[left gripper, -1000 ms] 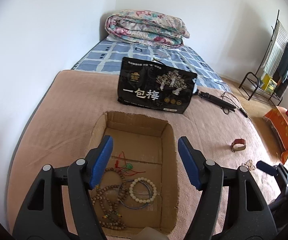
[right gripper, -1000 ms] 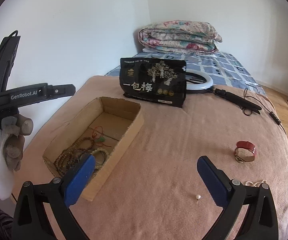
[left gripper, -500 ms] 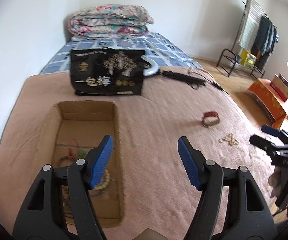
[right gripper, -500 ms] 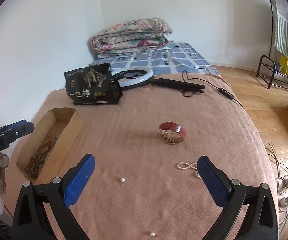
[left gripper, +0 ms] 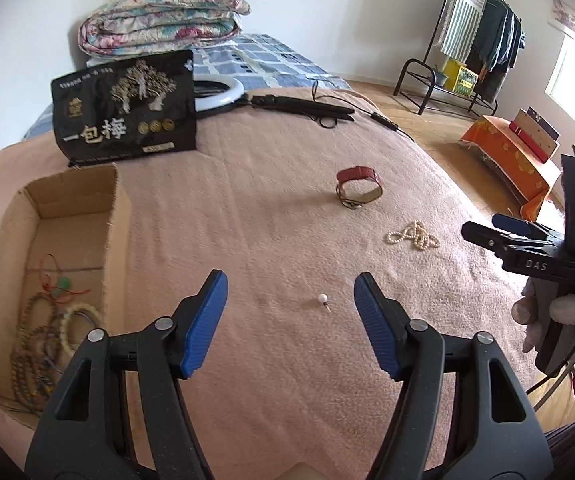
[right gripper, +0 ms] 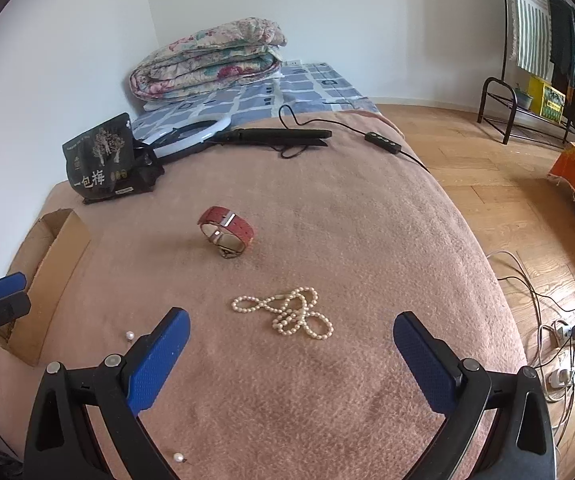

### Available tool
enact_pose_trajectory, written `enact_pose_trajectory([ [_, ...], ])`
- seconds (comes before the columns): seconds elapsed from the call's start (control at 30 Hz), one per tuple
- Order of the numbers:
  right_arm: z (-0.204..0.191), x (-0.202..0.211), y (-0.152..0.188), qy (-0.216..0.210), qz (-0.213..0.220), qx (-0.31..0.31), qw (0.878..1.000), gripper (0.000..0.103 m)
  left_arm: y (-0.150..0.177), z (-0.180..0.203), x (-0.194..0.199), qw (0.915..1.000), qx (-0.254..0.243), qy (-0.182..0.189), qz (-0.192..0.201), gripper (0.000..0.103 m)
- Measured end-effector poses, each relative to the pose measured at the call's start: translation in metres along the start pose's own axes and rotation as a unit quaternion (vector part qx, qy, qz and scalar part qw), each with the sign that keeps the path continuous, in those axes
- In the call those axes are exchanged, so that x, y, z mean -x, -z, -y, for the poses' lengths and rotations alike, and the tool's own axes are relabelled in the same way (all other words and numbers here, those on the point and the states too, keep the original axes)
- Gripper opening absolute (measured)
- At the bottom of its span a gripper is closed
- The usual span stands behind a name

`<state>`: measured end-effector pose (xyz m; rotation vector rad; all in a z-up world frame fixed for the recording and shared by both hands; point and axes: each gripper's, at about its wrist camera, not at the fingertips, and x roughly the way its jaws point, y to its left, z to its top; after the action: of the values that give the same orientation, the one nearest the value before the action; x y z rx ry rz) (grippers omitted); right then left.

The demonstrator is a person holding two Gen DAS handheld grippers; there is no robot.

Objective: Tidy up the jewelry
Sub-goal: 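Grasp loose white pearl with left tool while right tool grasps pearl necklace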

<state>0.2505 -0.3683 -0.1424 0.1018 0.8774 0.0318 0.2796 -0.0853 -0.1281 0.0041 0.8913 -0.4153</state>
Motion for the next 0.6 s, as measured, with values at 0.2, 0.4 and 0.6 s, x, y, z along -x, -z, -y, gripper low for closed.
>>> enact_pose_trajectory([
  [0.2, 0.005, -0.031, 0.009, 0.0, -0.029, 0.033, 0.999, 0.103, 0.016, 0.017, -0.032, 0.9994, -0.016, 0.01, -0.029, 0.054],
  [0.4, 0.008, -0.052, 0.009, -0.012, -0.034, 0.052, 0.998, 0.103, 0.025, 0.026, -0.06, 0.9978, -0.031, 0.009, -0.058, 0.044],
  [0.6, 0.0, -0.072, 0.01, -0.012, -0.048, 0.088, 0.995, 0.101, 0.024, 0.03, -0.078, 0.997, -0.04, 0.002, -0.067, 0.037],
])
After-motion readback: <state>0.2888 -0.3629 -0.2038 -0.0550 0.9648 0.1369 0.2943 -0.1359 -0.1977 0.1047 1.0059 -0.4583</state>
